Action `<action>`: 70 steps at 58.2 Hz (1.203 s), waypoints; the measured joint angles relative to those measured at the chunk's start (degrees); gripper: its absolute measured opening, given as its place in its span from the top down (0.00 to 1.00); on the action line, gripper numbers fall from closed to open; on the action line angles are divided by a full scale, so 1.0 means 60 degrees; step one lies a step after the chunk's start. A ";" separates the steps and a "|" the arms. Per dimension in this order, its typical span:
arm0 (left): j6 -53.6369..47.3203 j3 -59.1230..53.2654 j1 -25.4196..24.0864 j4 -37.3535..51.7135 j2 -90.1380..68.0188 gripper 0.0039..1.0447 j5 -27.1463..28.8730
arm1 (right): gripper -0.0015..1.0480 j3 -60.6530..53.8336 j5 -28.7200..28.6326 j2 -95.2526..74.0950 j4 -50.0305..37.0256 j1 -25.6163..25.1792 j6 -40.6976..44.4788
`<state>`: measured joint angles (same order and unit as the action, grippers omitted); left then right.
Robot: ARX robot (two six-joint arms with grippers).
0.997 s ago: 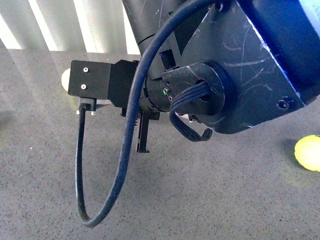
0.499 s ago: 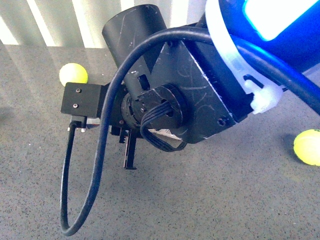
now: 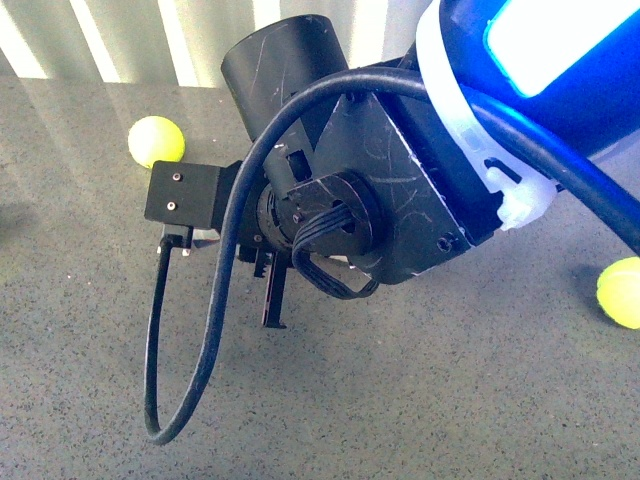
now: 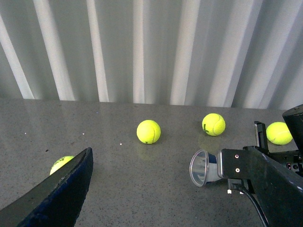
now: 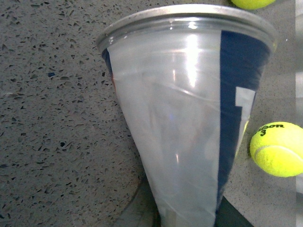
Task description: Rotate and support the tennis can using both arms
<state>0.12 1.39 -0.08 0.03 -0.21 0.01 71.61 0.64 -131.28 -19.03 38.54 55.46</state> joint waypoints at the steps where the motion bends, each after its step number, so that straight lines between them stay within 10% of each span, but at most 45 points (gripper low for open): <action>1: 0.0000 0.0000 0.0000 0.0000 0.0000 0.06 0.0000 | 0.89 0.0015 0.0007 -0.0004 -0.0011 0.0000 -0.0033; 29: 0.0000 0.0000 0.0000 0.0000 0.0000 0.06 -0.0004 | 0.06 -0.0076 -0.0178 0.0149 0.0124 0.0004 -0.0481; 70: 0.0000 0.0000 0.0000 0.0000 0.0000 0.06 0.0000 | 0.07 -0.3271 -0.0262 0.4018 -0.1330 -0.1151 -0.1996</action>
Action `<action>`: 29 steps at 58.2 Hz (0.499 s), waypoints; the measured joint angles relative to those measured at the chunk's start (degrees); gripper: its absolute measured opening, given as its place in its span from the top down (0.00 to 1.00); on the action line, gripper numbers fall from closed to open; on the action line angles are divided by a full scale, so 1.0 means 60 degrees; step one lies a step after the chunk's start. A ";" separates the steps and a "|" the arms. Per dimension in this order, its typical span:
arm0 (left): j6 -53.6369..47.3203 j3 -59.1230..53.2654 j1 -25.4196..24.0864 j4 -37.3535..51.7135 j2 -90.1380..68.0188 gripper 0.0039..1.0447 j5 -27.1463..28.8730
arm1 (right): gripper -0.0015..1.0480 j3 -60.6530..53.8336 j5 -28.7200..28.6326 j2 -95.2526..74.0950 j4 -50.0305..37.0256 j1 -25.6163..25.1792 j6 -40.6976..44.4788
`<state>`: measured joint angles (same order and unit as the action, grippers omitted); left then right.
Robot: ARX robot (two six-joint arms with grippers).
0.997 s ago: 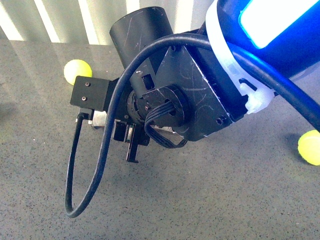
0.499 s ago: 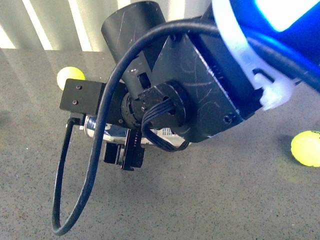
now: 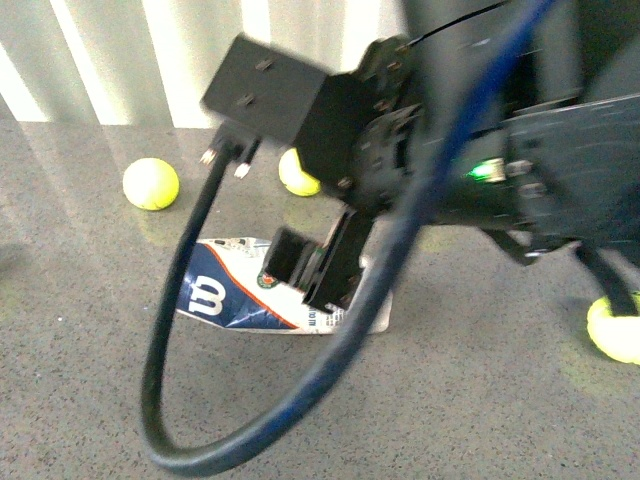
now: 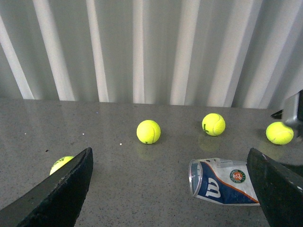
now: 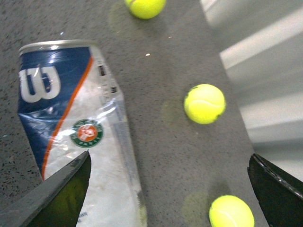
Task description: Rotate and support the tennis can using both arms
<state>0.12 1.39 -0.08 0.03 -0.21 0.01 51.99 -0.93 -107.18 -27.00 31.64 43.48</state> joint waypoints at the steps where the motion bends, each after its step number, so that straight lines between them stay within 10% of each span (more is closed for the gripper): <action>1: 0.0000 0.0000 0.0000 0.0000 0.0000 0.06 0.0000 | 0.07 -0.0091 0.0029 0.0098 -0.0073 -0.0066 -0.0069; 26: 0.0004 0.0000 0.0000 0.0000 0.0004 0.06 0.0000 | 0.07 -0.4284 0.3136 0.6590 -0.1931 -0.5985 -0.2324; 29: 0.0000 0.0000 0.0000 0.0000 0.0004 0.06 0.0000 | 0.13 -0.4557 0.1781 0.7315 -0.1708 -0.6626 -0.3235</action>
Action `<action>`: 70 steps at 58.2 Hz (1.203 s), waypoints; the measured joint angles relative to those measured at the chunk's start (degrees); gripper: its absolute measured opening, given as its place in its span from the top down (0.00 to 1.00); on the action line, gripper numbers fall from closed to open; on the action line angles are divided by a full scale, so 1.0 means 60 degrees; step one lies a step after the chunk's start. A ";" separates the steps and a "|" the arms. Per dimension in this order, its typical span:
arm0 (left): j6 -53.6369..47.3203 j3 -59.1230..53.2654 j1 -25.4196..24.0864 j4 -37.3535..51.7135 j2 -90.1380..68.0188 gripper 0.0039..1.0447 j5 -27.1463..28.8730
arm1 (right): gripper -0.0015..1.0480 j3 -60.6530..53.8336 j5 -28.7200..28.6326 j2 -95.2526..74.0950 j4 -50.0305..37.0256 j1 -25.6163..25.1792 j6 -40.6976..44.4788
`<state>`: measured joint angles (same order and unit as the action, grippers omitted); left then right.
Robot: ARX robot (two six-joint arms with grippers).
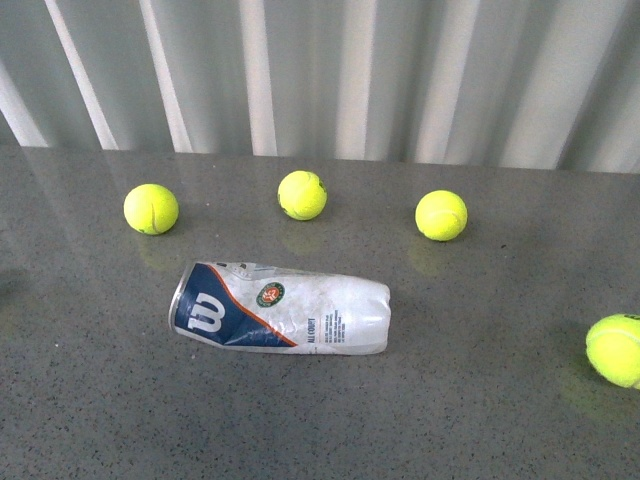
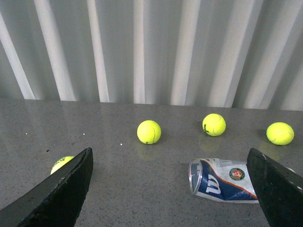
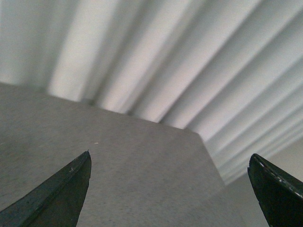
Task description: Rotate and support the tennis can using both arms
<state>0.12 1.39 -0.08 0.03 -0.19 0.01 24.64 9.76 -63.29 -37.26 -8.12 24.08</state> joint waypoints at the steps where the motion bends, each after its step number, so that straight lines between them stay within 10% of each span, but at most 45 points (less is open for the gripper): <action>1: 0.0000 0.0000 0.0000 0.0000 0.0000 0.06 0.0000 | 0.16 -0.0142 -0.0718 0.0321 0.0178 -0.0244 -0.0452; 9: 0.0000 0.0000 0.0000 0.0000 0.0000 0.06 -0.0011 | 0.40 -0.1457 -0.3759 0.2841 0.1636 -0.0889 -0.2947; 29: 0.0000 0.0000 0.0000 0.0000 0.0000 0.06 -0.0004 | 0.97 -0.2973 -0.2922 0.5530 0.2441 -0.0040 -0.3843; 70: 0.0000 0.0000 0.0000 0.0000 0.0000 0.06 0.0000 | 0.97 -0.4069 -0.1628 0.8032 0.3683 0.1319 -0.3912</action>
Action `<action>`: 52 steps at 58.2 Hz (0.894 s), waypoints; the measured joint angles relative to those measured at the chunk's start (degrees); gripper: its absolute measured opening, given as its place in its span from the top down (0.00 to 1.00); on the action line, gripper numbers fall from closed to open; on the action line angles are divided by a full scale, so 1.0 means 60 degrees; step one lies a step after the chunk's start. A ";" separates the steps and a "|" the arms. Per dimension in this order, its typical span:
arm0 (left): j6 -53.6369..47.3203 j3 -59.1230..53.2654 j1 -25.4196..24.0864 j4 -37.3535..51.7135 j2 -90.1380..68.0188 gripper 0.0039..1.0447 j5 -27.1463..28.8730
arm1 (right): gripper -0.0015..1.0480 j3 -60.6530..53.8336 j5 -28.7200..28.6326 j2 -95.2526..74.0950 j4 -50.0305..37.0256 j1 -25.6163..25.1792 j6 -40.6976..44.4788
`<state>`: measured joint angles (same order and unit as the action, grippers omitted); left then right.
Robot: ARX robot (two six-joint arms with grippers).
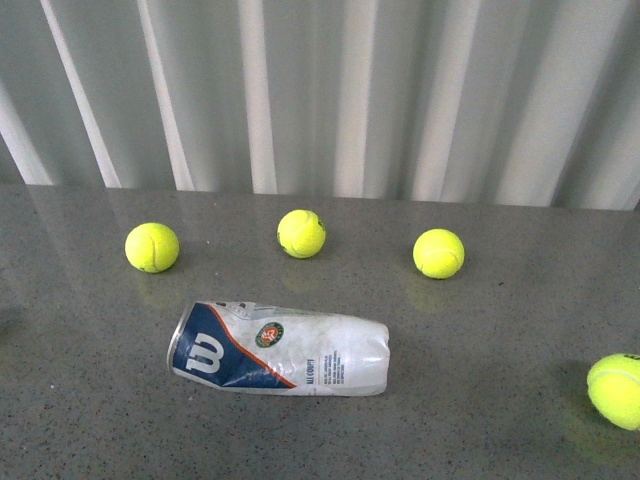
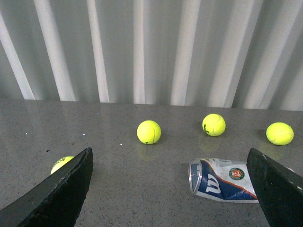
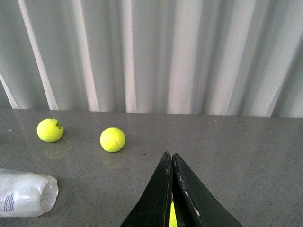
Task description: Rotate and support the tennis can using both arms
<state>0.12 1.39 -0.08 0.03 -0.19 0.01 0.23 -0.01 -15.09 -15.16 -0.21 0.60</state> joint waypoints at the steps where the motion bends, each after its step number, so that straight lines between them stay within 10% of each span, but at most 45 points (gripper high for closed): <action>1: 0.0000 0.0000 0.0000 0.0000 0.0000 0.06 0.0000 | 0.97 0.0000 -0.0004 0.0062 0.0055 0.0000 0.0000; 43: 0.0000 0.0000 0.0000 0.0000 0.0011 0.06 0.0000 | 0.96 0.0007 -0.0007 0.2466 0.2514 0.0004 0.0004; 52: 0.0000 0.0000 0.0000 -0.0004 0.0007 0.06 -0.0007 | 0.67 0.0007 -0.0004 0.2466 0.2521 0.0004 0.0000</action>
<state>0.12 1.39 -0.08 0.01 -0.14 -0.03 0.27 -0.03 -0.30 -0.03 -0.19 0.60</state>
